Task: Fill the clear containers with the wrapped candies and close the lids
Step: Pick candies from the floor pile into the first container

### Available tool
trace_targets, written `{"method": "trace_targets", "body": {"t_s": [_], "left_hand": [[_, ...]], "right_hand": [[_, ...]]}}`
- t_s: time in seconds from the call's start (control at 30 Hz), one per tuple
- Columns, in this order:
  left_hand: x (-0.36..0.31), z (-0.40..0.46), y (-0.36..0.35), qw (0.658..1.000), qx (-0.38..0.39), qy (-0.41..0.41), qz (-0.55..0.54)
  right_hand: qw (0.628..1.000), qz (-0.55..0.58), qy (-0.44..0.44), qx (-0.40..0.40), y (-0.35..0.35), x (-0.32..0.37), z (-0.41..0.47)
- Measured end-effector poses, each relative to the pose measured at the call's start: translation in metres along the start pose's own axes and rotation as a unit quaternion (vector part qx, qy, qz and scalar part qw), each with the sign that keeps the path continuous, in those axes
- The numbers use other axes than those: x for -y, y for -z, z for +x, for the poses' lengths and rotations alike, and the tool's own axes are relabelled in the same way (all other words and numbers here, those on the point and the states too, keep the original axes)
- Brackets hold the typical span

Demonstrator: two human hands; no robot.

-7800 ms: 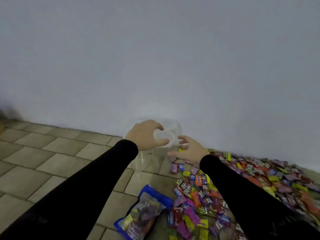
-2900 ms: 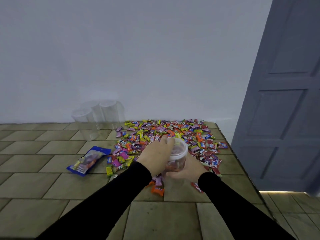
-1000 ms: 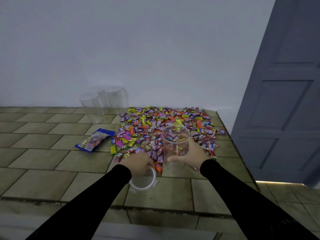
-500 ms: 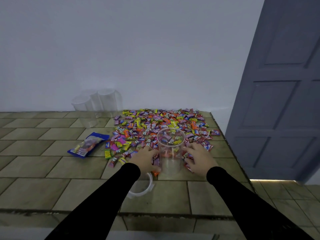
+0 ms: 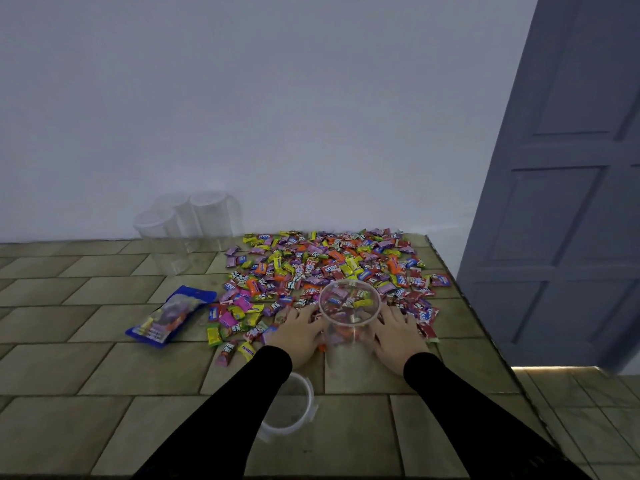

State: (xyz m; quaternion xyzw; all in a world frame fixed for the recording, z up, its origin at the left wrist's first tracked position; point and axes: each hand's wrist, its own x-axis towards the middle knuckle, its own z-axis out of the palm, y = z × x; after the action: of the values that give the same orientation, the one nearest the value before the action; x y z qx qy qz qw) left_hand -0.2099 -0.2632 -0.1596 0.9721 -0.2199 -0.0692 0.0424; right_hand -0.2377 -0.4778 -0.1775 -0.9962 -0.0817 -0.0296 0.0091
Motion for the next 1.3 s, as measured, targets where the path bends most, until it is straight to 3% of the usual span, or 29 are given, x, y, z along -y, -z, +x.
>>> {"method": "trace_targets", "body": {"t_s": [0.3, 0.37, 0.57, 0.63, 0.97, 1.3], "left_hand": [[0.001, 0.020, -0.001, 0.985, -0.037, 0.063, -0.155], [-0.001, 0.021, -0.001, 0.976, -0.058, 0.077, -0.197], [-0.001, 0.020, 0.002, 0.956, -0.116, 0.083, -0.257], [-0.001, 0.022, 0.002, 0.953, -0.129, 0.078, -0.262], [0.001, 0.022, 0.011, 0.911, -0.197, 0.106, -0.346], [-0.012, 0.008, 0.041, 0.846, -0.302, 0.085, -0.432]], "right_hand": [[0.987, 0.157, 0.002, 0.042, 0.002, 0.006, 0.025], [0.988, 0.151, 0.028, -0.004, 0.001, 0.004, 0.026], [0.974, 0.227, -0.022, -0.003, -0.009, -0.004, 0.041], [0.958, 0.280, -0.051, 0.031, -0.007, -0.005, 0.046], [0.929, 0.359, -0.024, -0.085, 0.025, -0.003, 0.039], [0.844, 0.487, -0.045, -0.220, 0.077, 0.008, 0.027]]}}
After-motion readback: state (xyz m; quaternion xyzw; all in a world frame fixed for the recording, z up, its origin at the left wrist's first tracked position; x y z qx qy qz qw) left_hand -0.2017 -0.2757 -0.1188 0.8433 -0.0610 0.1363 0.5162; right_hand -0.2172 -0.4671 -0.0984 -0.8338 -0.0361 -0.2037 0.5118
